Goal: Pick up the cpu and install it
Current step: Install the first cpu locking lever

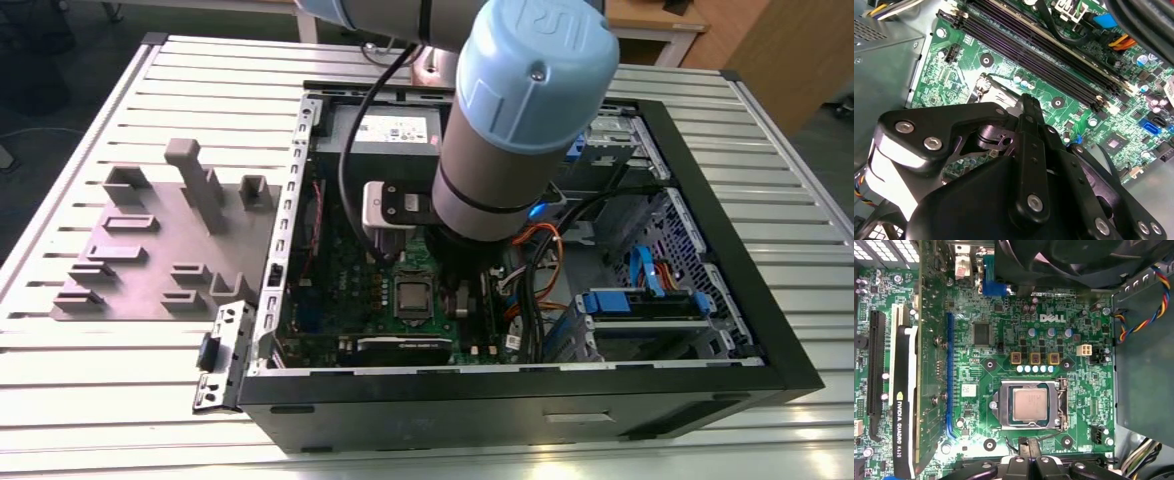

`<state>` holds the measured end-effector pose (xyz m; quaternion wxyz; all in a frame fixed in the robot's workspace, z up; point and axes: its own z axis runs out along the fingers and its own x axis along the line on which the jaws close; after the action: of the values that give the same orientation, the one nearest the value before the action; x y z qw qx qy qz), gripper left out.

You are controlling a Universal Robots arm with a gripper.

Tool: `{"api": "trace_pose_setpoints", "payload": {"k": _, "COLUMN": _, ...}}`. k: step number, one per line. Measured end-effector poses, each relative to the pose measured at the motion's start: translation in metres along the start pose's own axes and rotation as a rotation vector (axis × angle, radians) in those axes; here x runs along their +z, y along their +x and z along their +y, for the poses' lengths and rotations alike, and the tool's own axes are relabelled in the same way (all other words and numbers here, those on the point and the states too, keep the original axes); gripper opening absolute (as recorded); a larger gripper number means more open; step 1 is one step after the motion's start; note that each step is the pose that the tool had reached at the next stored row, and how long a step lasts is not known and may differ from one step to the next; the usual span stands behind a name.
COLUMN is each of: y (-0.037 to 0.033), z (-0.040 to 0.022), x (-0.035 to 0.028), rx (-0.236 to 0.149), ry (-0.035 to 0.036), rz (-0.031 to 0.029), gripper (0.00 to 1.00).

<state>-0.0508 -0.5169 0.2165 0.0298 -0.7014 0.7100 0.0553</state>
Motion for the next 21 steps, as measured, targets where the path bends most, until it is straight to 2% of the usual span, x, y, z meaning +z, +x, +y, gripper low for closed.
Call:
{"api": "trace_pose_setpoints", "payload": {"k": 4, "y": 0.0023, "z": 0.0001, "x": 0.0007, "rx": -0.001, "ry": -0.0001, "rz": 0.0004, "gripper": 0.11}}
{"api": "trace_pose_setpoints", "payload": {"k": 8, "y": 0.0025, "z": -0.0001, "x": 0.0019, "rx": -0.003, "ry": -0.0003, "rz": 0.004, "gripper": 0.11}}
{"api": "trace_pose_setpoints", "payload": {"k": 12, "y": 0.0026, "z": -0.0001, "x": 0.0029, "rx": -0.003, "ry": -0.0002, "rz": 0.0146, "gripper": 0.11}}
{"api": "trace_pose_setpoints", "payload": {"k": 14, "y": 0.0025, "z": -0.0001, "x": 0.0034, "rx": -0.003, "ry": -0.0002, "rz": 0.0172, "gripper": 0.11}}
{"api": "trace_pose_setpoints", "payload": {"k": 21, "y": 0.001, "z": -0.0002, "x": 0.0048, "rx": -0.003, "ry": -0.0001, "rz": 0.0173, "gripper": 0.11}}
